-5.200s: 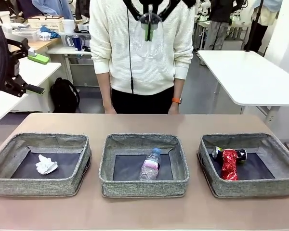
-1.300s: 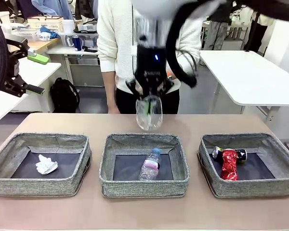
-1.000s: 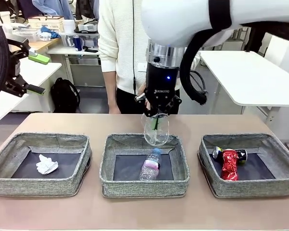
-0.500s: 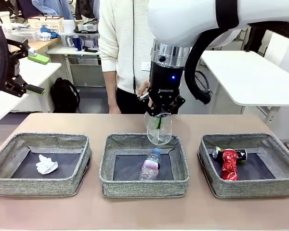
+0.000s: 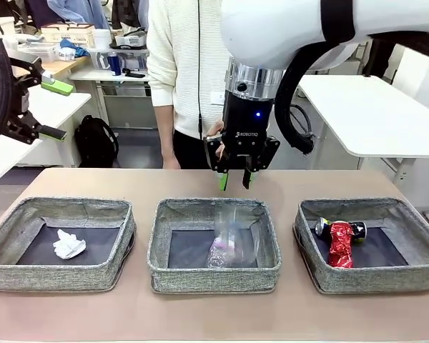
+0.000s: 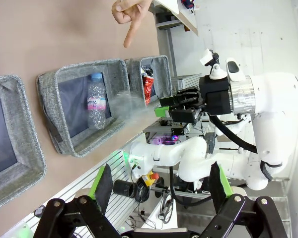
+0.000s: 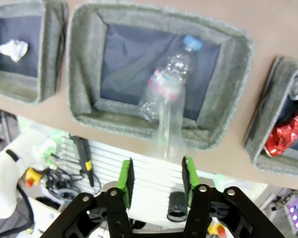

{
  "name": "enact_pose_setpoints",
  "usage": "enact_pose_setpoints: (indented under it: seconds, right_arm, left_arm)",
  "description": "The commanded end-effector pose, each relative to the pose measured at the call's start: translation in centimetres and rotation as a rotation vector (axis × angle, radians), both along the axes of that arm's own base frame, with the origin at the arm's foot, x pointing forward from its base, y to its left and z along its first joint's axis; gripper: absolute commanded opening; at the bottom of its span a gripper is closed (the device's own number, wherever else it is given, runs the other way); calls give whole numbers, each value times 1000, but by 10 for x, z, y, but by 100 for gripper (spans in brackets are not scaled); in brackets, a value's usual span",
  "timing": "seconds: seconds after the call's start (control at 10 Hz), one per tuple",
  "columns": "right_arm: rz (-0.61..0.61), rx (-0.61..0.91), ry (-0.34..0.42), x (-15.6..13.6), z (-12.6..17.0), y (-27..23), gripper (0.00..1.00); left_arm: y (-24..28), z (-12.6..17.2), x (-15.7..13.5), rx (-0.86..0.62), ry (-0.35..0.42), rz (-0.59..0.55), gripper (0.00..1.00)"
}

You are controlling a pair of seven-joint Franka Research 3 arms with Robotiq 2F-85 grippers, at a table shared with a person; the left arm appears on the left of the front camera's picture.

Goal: Sort the waste into the appropriate baskets.
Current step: Place the picked waste into the Fabric basket indicated by the person.

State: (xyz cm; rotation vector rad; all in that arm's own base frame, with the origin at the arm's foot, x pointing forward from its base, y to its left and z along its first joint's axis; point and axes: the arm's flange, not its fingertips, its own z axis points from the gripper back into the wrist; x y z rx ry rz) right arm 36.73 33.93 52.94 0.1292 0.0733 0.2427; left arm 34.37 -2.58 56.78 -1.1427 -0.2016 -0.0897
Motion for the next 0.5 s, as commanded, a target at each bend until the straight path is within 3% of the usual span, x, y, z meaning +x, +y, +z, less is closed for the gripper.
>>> enact_pose_setpoints:
  seconds: [0.0,0.4]
  right_arm:
    - [6,30,-9,-1,-3,-5,100]
    - [4,31,-9,0,-3,-5,100]
  left_arm:
    - [2,0,-1,-6,-17,-14,100]
    - [2,0,-1,-6,-17,-14,100]
